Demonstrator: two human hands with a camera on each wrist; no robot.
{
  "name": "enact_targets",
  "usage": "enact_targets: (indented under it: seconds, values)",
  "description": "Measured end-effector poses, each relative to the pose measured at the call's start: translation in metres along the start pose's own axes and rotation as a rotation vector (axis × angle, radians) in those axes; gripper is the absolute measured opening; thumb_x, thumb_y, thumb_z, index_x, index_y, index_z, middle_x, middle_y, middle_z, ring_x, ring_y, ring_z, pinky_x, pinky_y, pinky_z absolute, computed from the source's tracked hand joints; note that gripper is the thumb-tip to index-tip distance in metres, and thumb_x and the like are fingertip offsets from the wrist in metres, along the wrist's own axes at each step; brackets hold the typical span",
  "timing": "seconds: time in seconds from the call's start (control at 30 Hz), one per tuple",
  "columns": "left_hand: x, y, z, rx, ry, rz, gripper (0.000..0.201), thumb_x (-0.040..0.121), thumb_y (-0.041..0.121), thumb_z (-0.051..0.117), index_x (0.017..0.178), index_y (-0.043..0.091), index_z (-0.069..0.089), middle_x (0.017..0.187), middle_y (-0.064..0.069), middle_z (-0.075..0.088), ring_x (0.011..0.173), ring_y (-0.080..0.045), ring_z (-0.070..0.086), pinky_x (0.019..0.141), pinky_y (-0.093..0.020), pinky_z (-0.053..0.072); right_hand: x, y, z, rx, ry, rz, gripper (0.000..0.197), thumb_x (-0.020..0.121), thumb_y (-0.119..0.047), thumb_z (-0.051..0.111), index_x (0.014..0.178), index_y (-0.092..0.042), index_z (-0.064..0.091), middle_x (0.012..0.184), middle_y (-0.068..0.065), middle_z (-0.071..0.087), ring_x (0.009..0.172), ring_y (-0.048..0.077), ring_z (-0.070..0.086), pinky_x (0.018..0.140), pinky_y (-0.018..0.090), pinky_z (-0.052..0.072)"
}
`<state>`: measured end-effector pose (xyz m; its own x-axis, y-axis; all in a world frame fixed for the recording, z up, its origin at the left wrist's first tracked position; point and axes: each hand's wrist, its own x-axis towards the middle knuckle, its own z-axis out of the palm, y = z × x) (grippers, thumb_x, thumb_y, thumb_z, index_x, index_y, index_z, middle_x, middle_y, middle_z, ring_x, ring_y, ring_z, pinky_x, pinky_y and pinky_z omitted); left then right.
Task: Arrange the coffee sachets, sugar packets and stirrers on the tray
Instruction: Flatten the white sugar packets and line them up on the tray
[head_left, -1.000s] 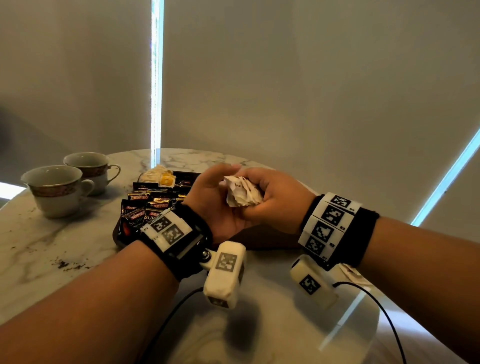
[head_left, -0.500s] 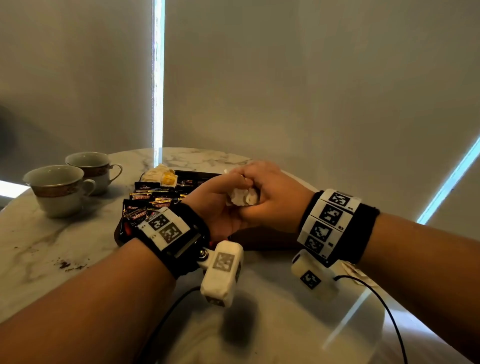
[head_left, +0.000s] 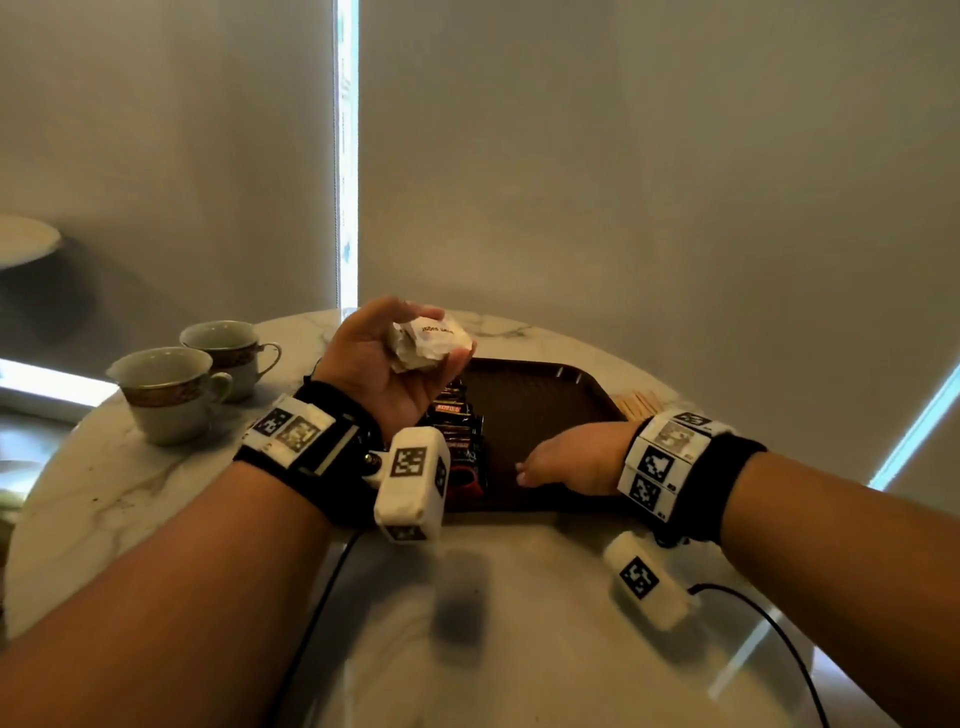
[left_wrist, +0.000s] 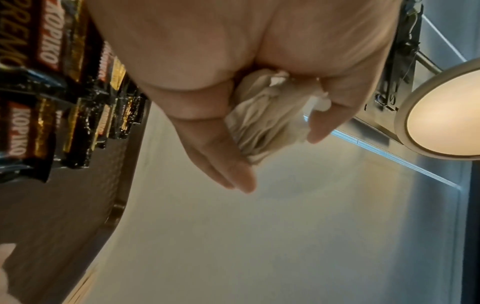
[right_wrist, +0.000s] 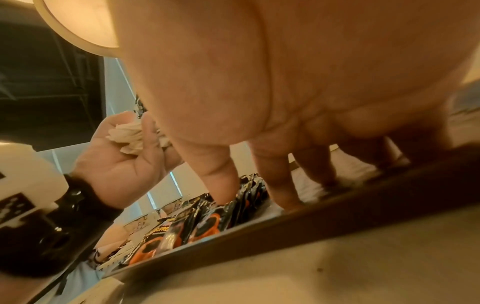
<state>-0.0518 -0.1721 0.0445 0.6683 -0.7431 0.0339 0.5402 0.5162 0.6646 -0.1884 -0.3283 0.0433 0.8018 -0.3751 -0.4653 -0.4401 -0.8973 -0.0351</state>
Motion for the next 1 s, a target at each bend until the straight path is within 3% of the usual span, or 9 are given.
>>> enact_targets:
  seconds: [0.1,0.3,0.5,0.57,0.63,0.73,0.8,0.87,1.0]
  values:
    - [0.002,0.003,0.003,0.040,0.021,0.020,0.016,0.079,0.007,0.058,0.094,0.005,0.063,0.122,-0.027,0.057,0.095,-0.039,0.068,0.069,-0.029,0.063,-0.002,-0.006,-0.005,-0.036,-0.048,-0.015,0.051,0.106,-0.046,0.037,0.152,-0.026,0.040,0.159,-0.002,0.037,0.147,0.019,0.032,0.120,0.033,0.019]
    - [0.005,0.015,-0.002,0.139,0.002,0.018,0.023,0.087,0.001,0.045,0.100,0.007,0.063,0.125,-0.029,0.056,0.096,-0.041,0.070,0.070,-0.033,0.063,-0.013,-0.015,-0.003,-0.082,-0.098,-0.078,0.051,0.103,-0.044,0.045,0.151,-0.028,0.042,0.156,-0.002,0.040,0.145,0.019,0.033,0.118,0.033,0.021]
    - [0.008,0.013,-0.015,0.160,0.000,0.035,0.026,0.090,0.006,0.043,0.104,0.008,0.065,0.105,-0.023,0.064,0.085,-0.035,0.072,0.068,-0.038,0.063,-0.007,-0.010,-0.008,-0.010,-0.112,-0.087,0.044,0.099,-0.047,0.052,0.141,-0.034,0.055,0.144,-0.008,0.053,0.134,0.013,0.045,0.109,0.027,0.028]
    - [0.008,0.013,-0.018,0.166,0.000,0.044,0.028,0.093,0.005,0.040,0.105,0.007,0.066,0.106,-0.023,0.064,0.082,-0.034,0.072,0.062,-0.034,0.062,-0.001,-0.006,-0.021,0.018,0.024,-0.081,0.037,0.097,-0.051,0.054,0.128,-0.033,0.066,0.130,-0.010,0.063,0.122,0.011,0.054,0.101,0.027,0.035]
    - [0.008,0.016,-0.020,0.162,-0.015,0.050,0.029,0.094,0.005,0.040,0.104,0.008,0.068,0.106,-0.022,0.066,0.081,-0.033,0.072,0.060,-0.031,0.061,0.015,0.000,-0.037,0.071,0.278,-0.072,0.032,0.095,-0.049,0.058,0.103,-0.023,0.076,0.102,-0.004,0.072,0.098,0.012,0.063,0.090,0.030,0.046]
    - [0.007,0.018,-0.021,0.141,-0.024,0.061,0.031,0.095,0.004,0.039,0.102,0.009,0.069,0.102,-0.020,0.069,0.080,-0.030,0.072,0.059,-0.029,0.060,0.045,0.000,-0.057,0.538,0.480,-0.141,0.031,0.096,-0.035,0.062,0.081,-0.010,0.069,0.078,0.007,0.072,0.064,0.013,0.061,0.066,0.032,0.049]
    - [0.008,0.017,-0.023,0.127,-0.018,0.079,0.031,0.096,0.004,0.039,0.109,0.009,0.068,0.104,-0.019,0.069,0.079,-0.029,0.072,0.058,-0.028,0.060,0.061,-0.011,-0.063,1.065,0.471,-0.199,0.024,0.100,-0.026,0.056,0.081,-0.011,0.060,0.071,0.006,0.064,0.059,0.015,0.057,0.055,0.030,0.043]
    - [0.011,0.015,-0.026,0.119,0.007,0.106,0.033,0.097,0.003,0.040,0.118,0.008,0.065,0.109,-0.020,0.068,0.078,-0.028,0.073,0.057,-0.028,0.060,0.069,-0.021,-0.065,1.465,0.386,-0.263,0.024,0.097,-0.033,0.056,0.083,-0.014,0.058,0.066,0.001,0.054,0.059,0.016,0.051,0.053,0.029,0.036]
    - [0.019,0.012,-0.029,0.136,0.055,0.158,0.028,0.096,0.002,0.044,0.118,0.007,0.062,0.109,-0.020,0.067,0.077,-0.025,0.072,0.055,-0.027,0.058,0.081,-0.036,-0.055,1.567,0.170,-0.449,0.051,0.072,-0.061,0.067,0.086,-0.013,0.063,0.074,0.003,0.056,0.064,0.016,0.051,0.058,0.029,0.037]
